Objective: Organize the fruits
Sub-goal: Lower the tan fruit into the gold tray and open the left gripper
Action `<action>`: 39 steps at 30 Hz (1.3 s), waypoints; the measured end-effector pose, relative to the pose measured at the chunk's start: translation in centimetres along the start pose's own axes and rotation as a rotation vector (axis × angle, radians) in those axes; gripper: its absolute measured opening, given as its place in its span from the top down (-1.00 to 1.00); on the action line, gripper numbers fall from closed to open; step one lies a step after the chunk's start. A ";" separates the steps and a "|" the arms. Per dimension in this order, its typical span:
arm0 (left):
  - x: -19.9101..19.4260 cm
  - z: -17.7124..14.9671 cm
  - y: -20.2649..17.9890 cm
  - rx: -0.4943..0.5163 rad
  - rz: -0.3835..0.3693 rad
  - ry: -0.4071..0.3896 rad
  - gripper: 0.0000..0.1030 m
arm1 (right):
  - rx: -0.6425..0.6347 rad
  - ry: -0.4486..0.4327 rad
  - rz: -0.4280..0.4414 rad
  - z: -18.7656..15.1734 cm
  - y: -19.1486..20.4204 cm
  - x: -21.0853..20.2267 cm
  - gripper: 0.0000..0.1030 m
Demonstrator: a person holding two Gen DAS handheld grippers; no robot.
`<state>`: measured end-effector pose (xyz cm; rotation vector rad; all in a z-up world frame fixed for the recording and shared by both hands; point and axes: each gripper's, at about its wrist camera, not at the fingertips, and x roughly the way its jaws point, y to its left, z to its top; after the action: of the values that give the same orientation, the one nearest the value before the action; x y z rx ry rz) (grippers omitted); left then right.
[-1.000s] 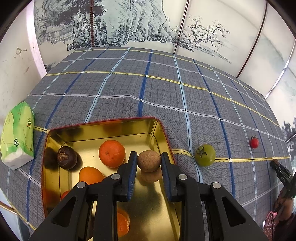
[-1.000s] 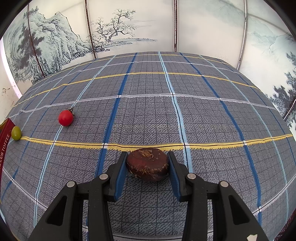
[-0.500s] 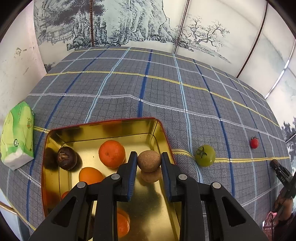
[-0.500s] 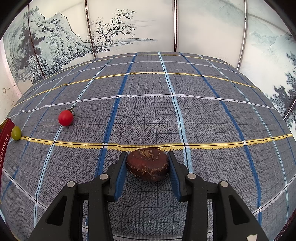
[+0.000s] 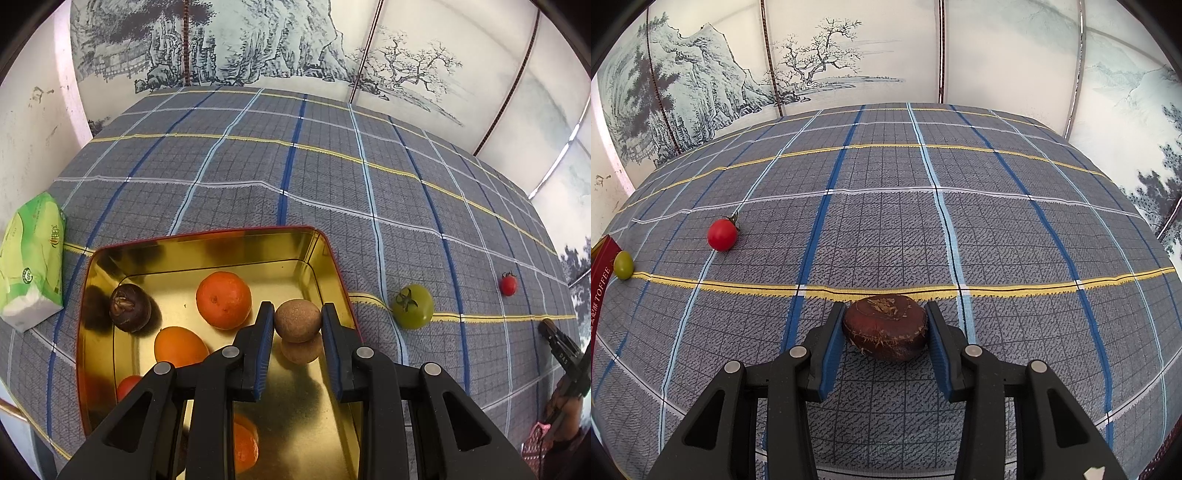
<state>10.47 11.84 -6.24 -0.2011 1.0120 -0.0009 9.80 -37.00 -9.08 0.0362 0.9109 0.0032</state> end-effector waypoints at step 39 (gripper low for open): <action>-12.2 -8.4 4.9 -0.074 0.280 -0.259 -0.20 | -0.021 -0.022 0.064 -0.9 2.7 -2.6 0.26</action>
<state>-3.58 16.42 -1.10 -0.1218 0.7754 0.3107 7.50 -34.34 -7.50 0.0459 0.8870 0.0718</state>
